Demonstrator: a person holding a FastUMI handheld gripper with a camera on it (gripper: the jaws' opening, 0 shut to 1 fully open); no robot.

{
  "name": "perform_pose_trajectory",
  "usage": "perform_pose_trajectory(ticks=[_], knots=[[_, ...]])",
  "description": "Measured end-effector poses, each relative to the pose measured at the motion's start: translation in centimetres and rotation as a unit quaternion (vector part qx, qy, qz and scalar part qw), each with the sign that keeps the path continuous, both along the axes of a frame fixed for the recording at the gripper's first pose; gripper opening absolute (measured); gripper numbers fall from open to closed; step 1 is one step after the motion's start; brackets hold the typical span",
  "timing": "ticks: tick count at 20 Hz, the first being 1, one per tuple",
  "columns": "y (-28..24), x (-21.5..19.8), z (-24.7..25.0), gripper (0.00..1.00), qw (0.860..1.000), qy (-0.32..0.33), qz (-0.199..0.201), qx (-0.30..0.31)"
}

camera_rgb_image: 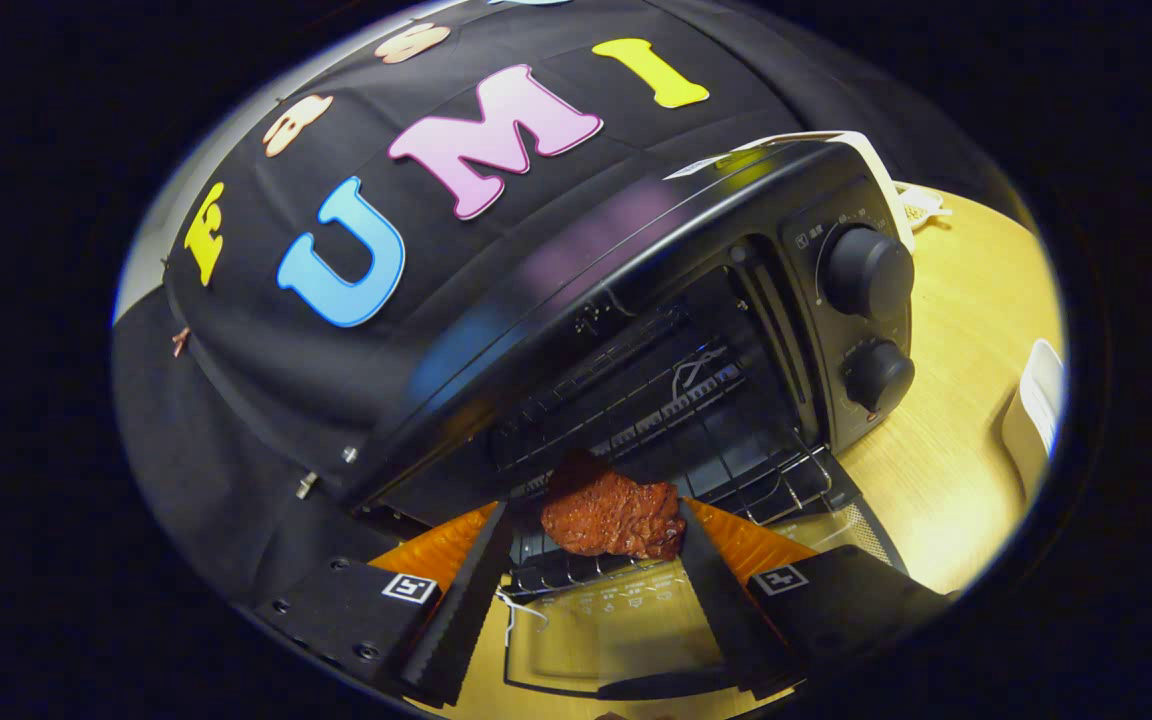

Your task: Open the toaster oven, put the food inside, and close the toaster oven door.

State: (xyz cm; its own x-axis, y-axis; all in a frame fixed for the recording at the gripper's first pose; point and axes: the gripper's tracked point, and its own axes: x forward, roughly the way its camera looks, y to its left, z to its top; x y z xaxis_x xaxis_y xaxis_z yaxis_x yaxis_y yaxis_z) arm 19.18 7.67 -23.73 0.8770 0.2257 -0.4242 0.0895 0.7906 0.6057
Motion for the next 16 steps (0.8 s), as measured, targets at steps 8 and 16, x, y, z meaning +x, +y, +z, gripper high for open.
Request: perform_pose_trajectory(ticks=[8,16], knots=[[-2.8,-3.0,1.0,0.98,0.995,0.007,0.028,-0.093],[-3.3,-11.2,1.2,0.98,0.971,0.044,0.092,-0.218]])
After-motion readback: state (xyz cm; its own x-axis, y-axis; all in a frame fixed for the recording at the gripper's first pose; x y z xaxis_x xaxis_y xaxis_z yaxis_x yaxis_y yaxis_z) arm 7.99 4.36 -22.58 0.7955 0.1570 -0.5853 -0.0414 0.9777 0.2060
